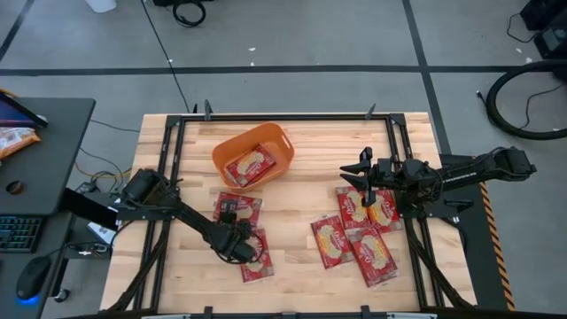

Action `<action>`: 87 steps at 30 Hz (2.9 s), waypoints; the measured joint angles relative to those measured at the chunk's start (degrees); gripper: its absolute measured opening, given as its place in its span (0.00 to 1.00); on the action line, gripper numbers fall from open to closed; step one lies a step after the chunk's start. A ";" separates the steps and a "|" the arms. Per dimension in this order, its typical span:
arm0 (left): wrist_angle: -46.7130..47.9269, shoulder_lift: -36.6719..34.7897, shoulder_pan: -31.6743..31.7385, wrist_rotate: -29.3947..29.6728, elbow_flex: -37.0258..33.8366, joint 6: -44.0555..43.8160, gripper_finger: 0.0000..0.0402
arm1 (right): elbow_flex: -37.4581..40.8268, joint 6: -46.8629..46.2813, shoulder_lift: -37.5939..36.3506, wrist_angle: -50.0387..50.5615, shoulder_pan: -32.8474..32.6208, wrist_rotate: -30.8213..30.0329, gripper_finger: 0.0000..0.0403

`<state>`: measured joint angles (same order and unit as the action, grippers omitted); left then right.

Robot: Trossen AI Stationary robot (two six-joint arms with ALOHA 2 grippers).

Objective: Sort popcorn bags into baskets
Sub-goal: Put the red popcorn bag into the orange bin

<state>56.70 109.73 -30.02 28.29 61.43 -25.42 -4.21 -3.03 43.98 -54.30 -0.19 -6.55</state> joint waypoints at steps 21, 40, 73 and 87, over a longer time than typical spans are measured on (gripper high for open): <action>10.42 0.04 4.47 0.43 24.43 9.67 0.01 | 0.00 0.00 0.01 0.09 -0.02 0.00 0.27; 25.69 0.02 20.78 4.24 41.43 0.53 0.00 | 0.00 0.01 0.01 0.39 0.00 0.07 0.27; 28.75 0.02 41.84 -5.32 41.27 3.55 0.15 | 0.00 0.15 0.00 0.95 0.00 0.17 0.27; 18.81 0.02 29.58 -19.54 41.24 22.50 0.35 | 0.00 0.20 0.01 0.98 0.00 0.17 0.27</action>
<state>75.51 109.75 -0.44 8.76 102.67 -2.91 -4.21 -2.83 43.99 -53.32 -0.19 -6.37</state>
